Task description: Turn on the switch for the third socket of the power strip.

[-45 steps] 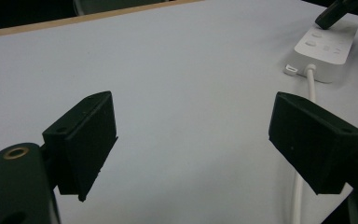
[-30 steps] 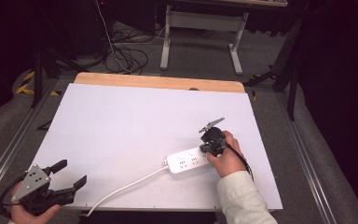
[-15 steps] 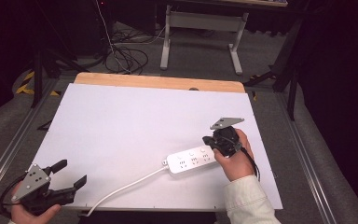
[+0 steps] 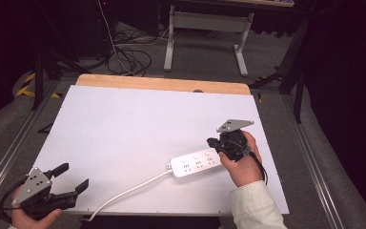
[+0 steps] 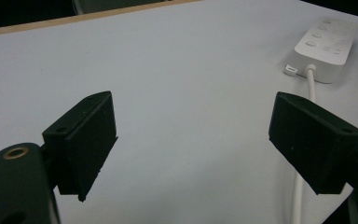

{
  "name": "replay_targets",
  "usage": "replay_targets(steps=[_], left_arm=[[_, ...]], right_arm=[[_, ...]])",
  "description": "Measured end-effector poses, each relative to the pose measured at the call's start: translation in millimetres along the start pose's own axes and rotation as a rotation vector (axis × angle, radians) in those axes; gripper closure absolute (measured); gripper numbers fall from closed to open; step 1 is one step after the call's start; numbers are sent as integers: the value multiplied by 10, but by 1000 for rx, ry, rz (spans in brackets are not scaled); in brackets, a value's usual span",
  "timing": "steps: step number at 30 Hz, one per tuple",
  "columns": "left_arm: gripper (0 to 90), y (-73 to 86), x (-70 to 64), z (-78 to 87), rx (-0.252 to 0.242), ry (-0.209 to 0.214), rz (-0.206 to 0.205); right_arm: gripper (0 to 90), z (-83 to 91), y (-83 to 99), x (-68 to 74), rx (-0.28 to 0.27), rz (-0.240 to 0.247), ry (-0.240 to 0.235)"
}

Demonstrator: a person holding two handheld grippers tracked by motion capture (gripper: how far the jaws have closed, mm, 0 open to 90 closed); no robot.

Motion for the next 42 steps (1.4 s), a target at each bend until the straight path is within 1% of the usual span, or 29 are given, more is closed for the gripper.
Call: replay_targets(steps=[1, 2, 3, 4, 5, 6, 7, 8, 9, 10, 12, 14, 15, 16, 17, 22, 23, 27, 32, 40, 42], left_arm=[[153, 0, 0, 0, 1, 0, 0], [153, 0, 0, 0, 1, 0, 0], [153, 0, 1, -1, 0, -1, -2], [153, 0, 1, -2, -1, 0, -2], [153, 0, 1, -2, -2, 0, -2], [153, 0, 1, -2, -2, 0, -3], [153, -1, 1, -3, -1, 0, -2], [153, -1, 2, -3, -1, 0, -3], [153, -1, 1, -4, -1, 0, -4], [153, -1, 0, -4, -1, 0, -4], [153, -2, 1, -3, -1, 1, -5], [153, -2, -2, -6, -3, 1, 2], [153, -2, 0, -5, -1, 1, -4], [152, 1, -3, -6, 1, 3, 1], [152, 0, 1, -5, 2, 2, -3], [151, 0, -5, -6, 1, 4, 2], [151, 1, -9, -9, -1, 5, 6], [151, 0, -5, -5, 0, 3, 1], [150, 0, -7, -7, 2, 4, 1], [150, 0, -10, -7, 2, 5, 2], [150, 0, -9, -7, 2, 5, 1]], right_arm=[[850, 0, 0, 0, 0, 0, 0], [786, 16, 3, -5, -9, -12, -7], [786, 16, 3, -5, -9, -12, -7], [714, 47, 1, -3, -27, -10, -5], [675, 57, 0, -1, -41, -8, -5], [675, 57, 0, -1, -41, -8, -5], [650, 74, -1, 2, -51, -8, -6], [591, 111, -3, 15, -68, -7, -3], [549, 129, -2, 22, -81, -6, 0], [549, 129, -2, 22, -81, -6, 0], [491, 162, 2, 32, -109, -6, -1], [435, 192, 13, 42, -121, -8, -8], [412, 208, 19, 51, -126, -12, -6], [371, 252, 38, 71, -147, -5, 0], [371, 252, 38, 71, -147, -5, 0], [324, 359, 106, 128, -189, 7, -5], [321, 380, 123, 141, -195, 5, -10], [314, 463, 193, 177, -215, 6, -22], [313, 563, 308, 209, -237, -19, -34], [252, 635, 531, 229, -277, -43, -79], [239, 642, 597, 218, -291, -49, -77]])
Point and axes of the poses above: each handheld gripper's, and its own axes: z roughly backward along the jaws, y roughly out of its underside, x roughly to its left, the point moved 1 cm from there along -z, roughly forward along the jaws, and after that the axes turned 8 degrees about -x, right-handed, at the moved point
